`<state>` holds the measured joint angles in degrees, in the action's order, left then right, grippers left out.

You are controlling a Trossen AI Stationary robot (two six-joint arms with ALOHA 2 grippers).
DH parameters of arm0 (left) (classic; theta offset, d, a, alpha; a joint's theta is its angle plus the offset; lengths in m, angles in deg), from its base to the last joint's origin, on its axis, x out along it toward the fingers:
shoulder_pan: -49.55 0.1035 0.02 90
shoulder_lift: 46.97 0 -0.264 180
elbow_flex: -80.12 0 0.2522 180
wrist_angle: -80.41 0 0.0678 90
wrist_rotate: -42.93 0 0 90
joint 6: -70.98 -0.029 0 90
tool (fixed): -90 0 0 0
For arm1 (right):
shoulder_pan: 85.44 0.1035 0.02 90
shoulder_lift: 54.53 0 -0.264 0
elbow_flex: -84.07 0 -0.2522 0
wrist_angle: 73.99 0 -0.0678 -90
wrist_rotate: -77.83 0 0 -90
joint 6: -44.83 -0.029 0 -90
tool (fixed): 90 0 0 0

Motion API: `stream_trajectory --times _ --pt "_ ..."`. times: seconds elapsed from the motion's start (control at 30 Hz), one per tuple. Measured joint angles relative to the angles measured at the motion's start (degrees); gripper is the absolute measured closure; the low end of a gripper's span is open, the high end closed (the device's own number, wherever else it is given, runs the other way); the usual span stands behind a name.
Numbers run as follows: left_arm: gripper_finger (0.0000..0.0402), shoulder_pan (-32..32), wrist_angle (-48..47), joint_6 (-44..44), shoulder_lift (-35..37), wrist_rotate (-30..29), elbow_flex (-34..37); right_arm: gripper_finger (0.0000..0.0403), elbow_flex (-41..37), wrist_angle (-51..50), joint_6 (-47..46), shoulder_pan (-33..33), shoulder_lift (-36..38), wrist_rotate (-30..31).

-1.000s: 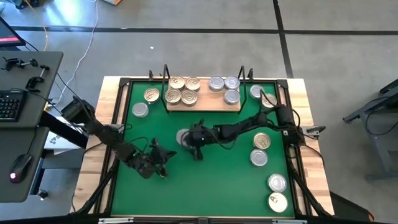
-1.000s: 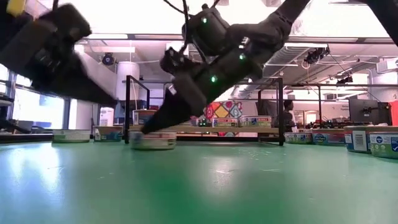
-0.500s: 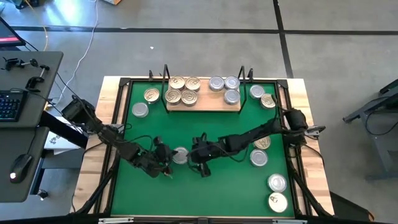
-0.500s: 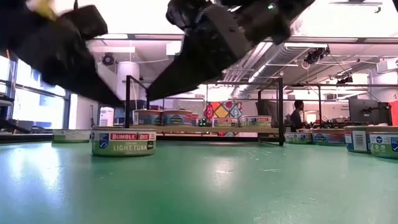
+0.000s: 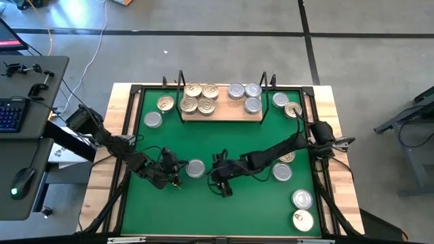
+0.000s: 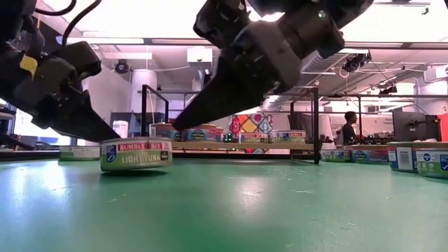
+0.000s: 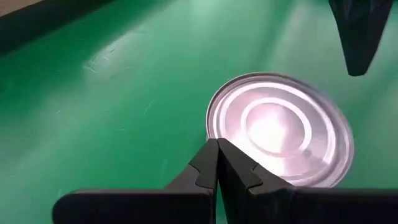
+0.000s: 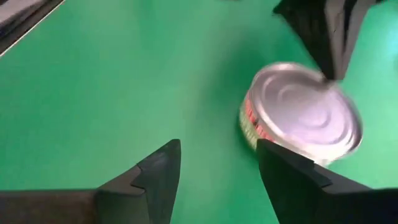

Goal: Stack canned seafood by type on shelf
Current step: Put the green white tuna can on the shelf

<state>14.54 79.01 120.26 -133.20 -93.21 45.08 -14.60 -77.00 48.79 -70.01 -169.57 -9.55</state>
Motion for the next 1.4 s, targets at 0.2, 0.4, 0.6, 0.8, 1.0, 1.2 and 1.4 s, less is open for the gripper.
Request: stream_trajectory --times 0.2,0.4,0.6,0.8,1.0,1.2,1.4 --pt "0.0401 -0.06 -1.27 -1.84 -0.29 2.31 0.36 0.0199 0.02 4.20 6.32 0.05 -1.29 4.37" --pt "0.0401 0.11 -1.75 -1.92 -0.26 2.81 0.33 0.0171 0.56 6.32 11.64 -0.55 -1.77 6.17" --pt "0.0401 0.11 -2.24 -1.90 -0.26 3.24 0.33 0.0111 1.95 6.83 10.88 -3.88 -1.97 7.54" --pt "0.0401 0.11 -2.34 -1.33 -0.24 3.47 0.31 0.0099 2.12 8.21 7.16 -9.73 -4.41 7.21" --pt "0.0402 0.07 -7.72 0.72 0.17 5.31 -1.62 0.0098 2.12 7.60 5.09 -12.85 -5.86 6.67" --pt "0.0401 2.37 -15.65 3.50 0.15 -0.80 -2.85 0.0098 2.12 7.70 6.27 -12.90 -6.17 6.21" --pt "0.0401 7.44 -4.61 -8.77 0.15 -2.53 -2.75 0.0098 2.12 8.60 8.10 -13.36 -6.17 5.23"
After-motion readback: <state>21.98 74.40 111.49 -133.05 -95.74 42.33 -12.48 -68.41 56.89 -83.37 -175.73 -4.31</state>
